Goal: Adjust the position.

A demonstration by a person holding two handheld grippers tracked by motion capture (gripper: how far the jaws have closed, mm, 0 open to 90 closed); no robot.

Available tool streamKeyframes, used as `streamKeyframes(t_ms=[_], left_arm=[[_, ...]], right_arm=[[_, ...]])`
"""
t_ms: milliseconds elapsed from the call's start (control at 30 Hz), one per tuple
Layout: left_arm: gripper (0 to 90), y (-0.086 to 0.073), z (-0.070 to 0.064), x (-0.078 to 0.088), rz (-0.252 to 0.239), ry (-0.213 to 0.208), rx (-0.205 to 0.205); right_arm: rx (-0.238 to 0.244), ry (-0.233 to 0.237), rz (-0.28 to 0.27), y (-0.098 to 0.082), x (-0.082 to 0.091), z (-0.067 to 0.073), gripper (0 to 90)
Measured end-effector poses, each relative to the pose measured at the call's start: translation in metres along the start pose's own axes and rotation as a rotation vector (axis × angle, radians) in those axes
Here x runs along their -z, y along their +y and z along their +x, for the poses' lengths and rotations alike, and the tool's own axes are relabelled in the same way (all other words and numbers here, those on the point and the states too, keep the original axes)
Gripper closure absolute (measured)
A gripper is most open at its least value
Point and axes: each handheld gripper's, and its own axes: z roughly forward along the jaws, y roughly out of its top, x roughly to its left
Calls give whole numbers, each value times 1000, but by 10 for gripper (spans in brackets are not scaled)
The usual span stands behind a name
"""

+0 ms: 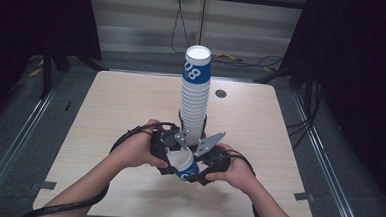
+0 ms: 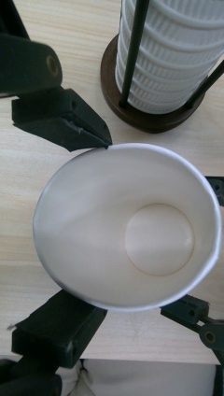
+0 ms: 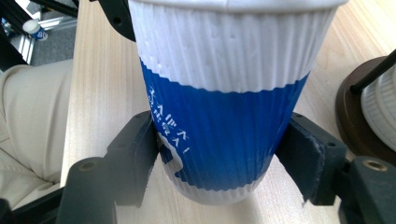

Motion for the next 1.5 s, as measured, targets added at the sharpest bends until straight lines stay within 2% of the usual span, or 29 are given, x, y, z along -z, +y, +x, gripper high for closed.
streamKeyframes(t_ms=[33,133,167,200,233,367,400,433,500,533,633,667,700,767,833,933,967,1033,1167,1200,1233,1500], left_arm=[[216,-1,0,1,-18,-3,1],[199,-3,1,2,-25,-11,8],[196,-6,1,1,-32,-4,23],[194,-7,3,1,-30,-8,17],[192,-8,2,1,-40,-9,33],[189,-12,4,1,-51,-20,36],[189,-13,3,1,-65,-20,65],[189,-14,5,2,-59,-26,45],[192,-16,6,3,-72,-26,47],[193,-18,4,2,-91,-30,81],[193,-21,6,4,-81,-32,73],[193,-22,5,4,-95,-29,92],[193,-23,7,5,-87,-29,77],[194,-25,7,4,-99,-35,90],[194,-27,6,2,-84,-36,102],[195,-30,6,0,-82,-41,109],[196,-32,6,-1,-87,-39,123],[196,-34,8,-2,-81,-39,115],[197,-37,7,-4,-93,-47,133],[197,-38,8,-4,-92,-45,121],[197,-39,7,-5,-89,-44,137],[195,-47,5,-16,-94,-61,159]], right_arm=[[-3,-1,-6,0,0,0,305],[-4,-10,-4,0,3,0,305],[3,-12,-15,-1,3,-1,305],[5,-13,-17,-2,4,-1,305],[1,-15,-19,-2,4,-1,305],[-10,-16,-23,-5,5,-1,304],[-12,-19,-20,-6,5,-2,303],[-11,-21,-20,-6,5,-2,303],[-14,-25,-26,-8,5,-3,303],[-11,-23,-27,-8,6,-3,303],[-25,-36,-26,-11,7,-3,302],[-25,-36,-26,-11,7,-3,302],[-17,-35,-33,-12,7,-4,301],[-25,-38,-36,-13,8,-5,301],[-28,-46,-40,-14,8,-5,300],[-29,-39,-40,-15,8,-6,301],[-31,-49,-33,-17,8,-6,301],[-34,-47,-39,-18,8,-6,300],[-41,-55,-43,-22,7,-7,300],[-37,-60,-39,-23,6,-8,300],[-44,-57,-42,-23,6,-8,299],[-50,-69,-50,-29,0,-8,297]])
